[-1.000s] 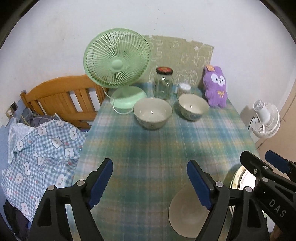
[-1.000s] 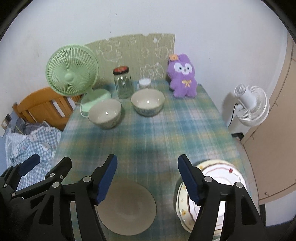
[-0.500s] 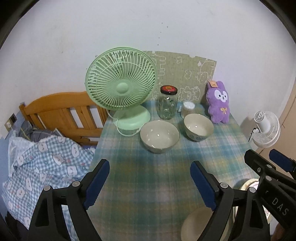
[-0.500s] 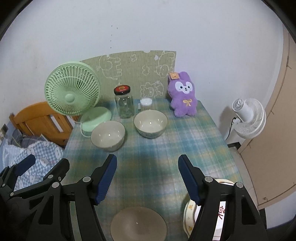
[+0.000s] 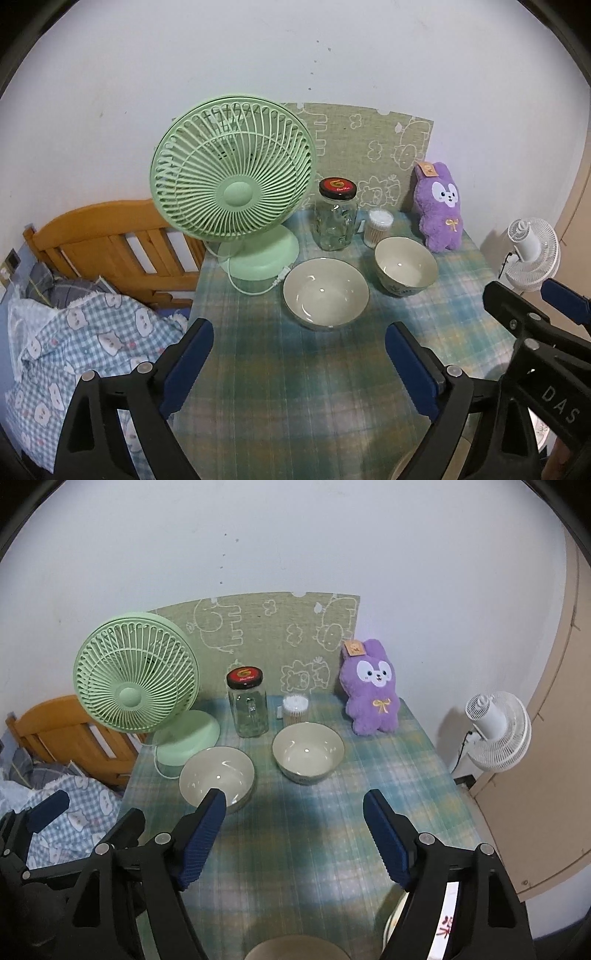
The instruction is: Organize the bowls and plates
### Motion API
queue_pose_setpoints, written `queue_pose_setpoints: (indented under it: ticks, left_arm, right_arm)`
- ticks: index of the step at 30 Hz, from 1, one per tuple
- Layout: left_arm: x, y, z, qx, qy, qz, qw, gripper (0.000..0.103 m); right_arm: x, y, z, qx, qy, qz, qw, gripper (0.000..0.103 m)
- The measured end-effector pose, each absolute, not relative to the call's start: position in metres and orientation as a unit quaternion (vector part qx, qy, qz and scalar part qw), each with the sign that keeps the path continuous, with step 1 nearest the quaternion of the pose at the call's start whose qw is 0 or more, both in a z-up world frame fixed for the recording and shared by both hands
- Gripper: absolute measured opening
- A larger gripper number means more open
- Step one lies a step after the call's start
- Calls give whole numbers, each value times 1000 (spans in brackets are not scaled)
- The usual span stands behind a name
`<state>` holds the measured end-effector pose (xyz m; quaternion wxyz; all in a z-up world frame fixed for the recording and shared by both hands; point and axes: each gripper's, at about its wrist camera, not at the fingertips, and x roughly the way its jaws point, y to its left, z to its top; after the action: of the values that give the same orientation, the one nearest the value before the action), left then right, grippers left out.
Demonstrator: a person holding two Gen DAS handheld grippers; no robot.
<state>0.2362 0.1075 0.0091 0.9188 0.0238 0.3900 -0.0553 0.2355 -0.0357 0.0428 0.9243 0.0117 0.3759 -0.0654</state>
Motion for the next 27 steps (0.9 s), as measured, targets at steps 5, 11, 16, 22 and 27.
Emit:
queue_pose_setpoints:
  ticks: [5,11,16,22,27]
  left_arm:
    - [250,103,5,25,395,-48,917,95]
    - [271,102,-4,22,399,-29,916,95]
    - [288,100,-13,23,396,-25,918,94]
    - [310,98,-33,25,401,-15,916,93]
    - [324,99,-51,21,402,-13,915,91]
  right_arm:
    - [256,-32,36,1,377,-54,925,80]
    - [285,-33,25,1,389,-33,921,80]
    - [310,-32,12,7,396,-3,918,80]
    - [336,-31,-8,9,401,9,916,80]
    - [352,-29,-25,-7,399,12,917,80]
